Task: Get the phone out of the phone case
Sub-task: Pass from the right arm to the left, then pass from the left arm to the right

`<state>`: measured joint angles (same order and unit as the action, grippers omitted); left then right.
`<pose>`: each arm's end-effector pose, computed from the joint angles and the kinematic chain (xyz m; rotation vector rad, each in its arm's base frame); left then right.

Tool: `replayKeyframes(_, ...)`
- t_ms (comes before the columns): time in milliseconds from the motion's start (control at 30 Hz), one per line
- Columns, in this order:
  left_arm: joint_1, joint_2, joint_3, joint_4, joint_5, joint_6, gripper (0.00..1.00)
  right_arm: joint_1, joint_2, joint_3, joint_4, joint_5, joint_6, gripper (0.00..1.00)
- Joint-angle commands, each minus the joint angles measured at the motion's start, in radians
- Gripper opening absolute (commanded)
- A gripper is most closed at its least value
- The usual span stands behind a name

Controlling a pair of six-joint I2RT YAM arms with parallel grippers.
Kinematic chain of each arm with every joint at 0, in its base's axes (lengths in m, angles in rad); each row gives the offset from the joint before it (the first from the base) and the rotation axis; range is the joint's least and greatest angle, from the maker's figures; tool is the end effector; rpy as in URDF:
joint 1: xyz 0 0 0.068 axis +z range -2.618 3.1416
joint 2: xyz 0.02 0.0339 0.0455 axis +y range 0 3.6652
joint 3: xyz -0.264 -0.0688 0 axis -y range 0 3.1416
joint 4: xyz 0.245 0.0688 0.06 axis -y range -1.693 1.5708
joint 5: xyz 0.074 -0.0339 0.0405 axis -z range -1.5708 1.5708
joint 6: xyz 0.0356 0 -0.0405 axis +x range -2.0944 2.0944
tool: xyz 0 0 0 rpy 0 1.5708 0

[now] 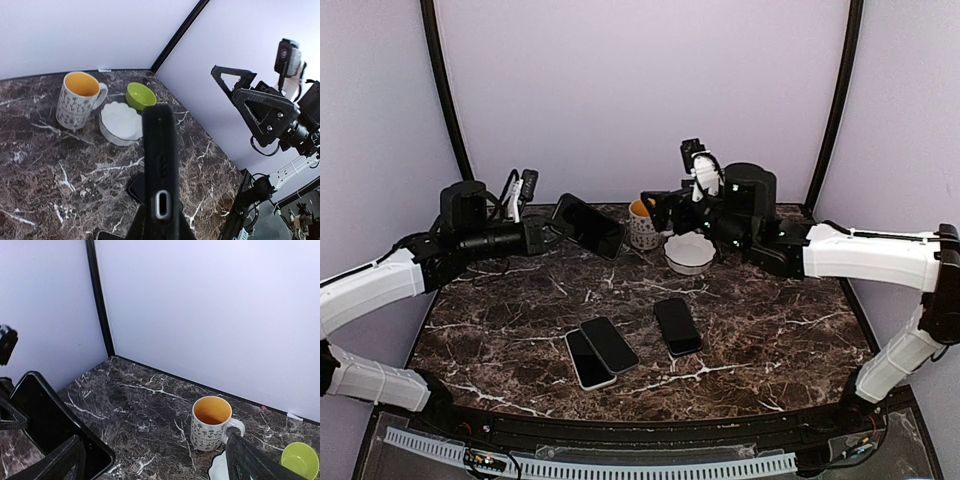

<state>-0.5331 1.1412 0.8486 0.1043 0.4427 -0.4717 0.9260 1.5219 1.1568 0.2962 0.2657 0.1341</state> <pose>0.2215 -0.1484 0.3204 0.4005 1.8358 -1.1003 0.2271 0.2865 0.3383 -0.4486 1.6093 0.5911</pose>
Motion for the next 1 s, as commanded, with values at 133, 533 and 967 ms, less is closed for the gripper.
replayKeyframes(133, -0.005, -0.044, 0.08, 0.261, -0.085, -0.039, 0.0, -0.133, -0.071, -0.161, 0.179, -0.368, 0.401, 0.98)
replayKeyframes(533, -0.005, 0.053, 0.105, 0.55, 0.017, -0.353, 0.0, -0.154, 0.067, -0.248, 0.79, -0.72, 0.774, 0.96)
replayKeyframes(967, -0.005, 0.108, 0.079, 0.677, 0.071, -0.473, 0.0, -0.146, 0.199, -0.093, 0.888, -0.777, 0.889, 0.77)
